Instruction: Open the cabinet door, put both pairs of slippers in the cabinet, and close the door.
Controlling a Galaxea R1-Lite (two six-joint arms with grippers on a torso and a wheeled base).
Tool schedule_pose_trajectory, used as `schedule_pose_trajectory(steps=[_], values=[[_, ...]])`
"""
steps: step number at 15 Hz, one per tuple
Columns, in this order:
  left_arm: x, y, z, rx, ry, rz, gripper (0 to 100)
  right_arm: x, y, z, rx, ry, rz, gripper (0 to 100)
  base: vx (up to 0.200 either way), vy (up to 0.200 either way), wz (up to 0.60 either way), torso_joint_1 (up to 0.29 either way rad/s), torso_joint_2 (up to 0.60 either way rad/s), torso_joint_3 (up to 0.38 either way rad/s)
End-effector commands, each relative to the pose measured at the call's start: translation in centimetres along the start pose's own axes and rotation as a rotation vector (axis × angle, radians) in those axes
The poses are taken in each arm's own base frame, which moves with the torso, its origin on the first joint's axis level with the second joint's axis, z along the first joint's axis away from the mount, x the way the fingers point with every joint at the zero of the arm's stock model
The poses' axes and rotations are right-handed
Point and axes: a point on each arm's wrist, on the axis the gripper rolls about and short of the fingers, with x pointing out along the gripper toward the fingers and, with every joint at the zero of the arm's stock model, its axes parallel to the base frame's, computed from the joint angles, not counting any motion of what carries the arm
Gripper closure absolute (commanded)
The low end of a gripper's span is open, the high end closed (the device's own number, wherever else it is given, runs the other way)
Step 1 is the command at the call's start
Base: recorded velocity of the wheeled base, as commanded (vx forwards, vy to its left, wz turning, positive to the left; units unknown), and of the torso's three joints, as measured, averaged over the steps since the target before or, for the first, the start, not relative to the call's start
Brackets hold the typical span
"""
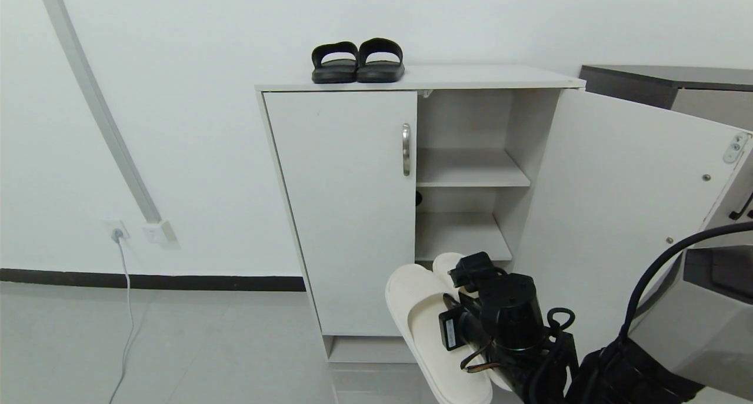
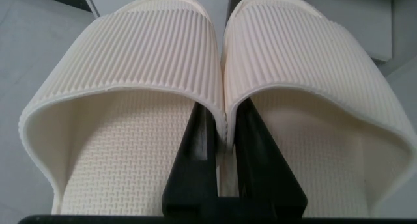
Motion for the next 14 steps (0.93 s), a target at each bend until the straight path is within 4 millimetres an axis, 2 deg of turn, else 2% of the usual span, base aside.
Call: schedule_pose_trajectory(steps=[1,5,7,10,14], values=[[0.0,-0.1,-0.1,0.022,0.008,-0.033,100,0.0,0.1,-0.1,-0.002,0.002,0.004,100,0.0,0.0,0.0,0.0,0.0,0.0],[0.0,0.0,-0.1,0.021,0.01,0.004,100,0.2,0.2,-0.2,-0.002,0.002,-0.003,100,0.0,0.0,0.0,0.0,0.0,0.0],[0.0,0.0,-0.1,0.015,0.008,0.004,100,0.4,0.4,0.4,0.006,-0.024,-0.028,100,0.0,0.0,0.0,0.0,0.0,0.0],[0.0,0.0,-0.1,-0.004,0.008,0.004,100,3.1,1.6,2.2,0.061,-0.12,-0.191,100,0.0,0.0,0.0,0.0,0.0,0.0],[0.0,0.0,-0.1,-0.004,0.008,0.004,100,4.5,2.6,4.2,0.148,-0.12,-0.372,100,0.0,0.0,0.0,0.0,0.0,0.0]])
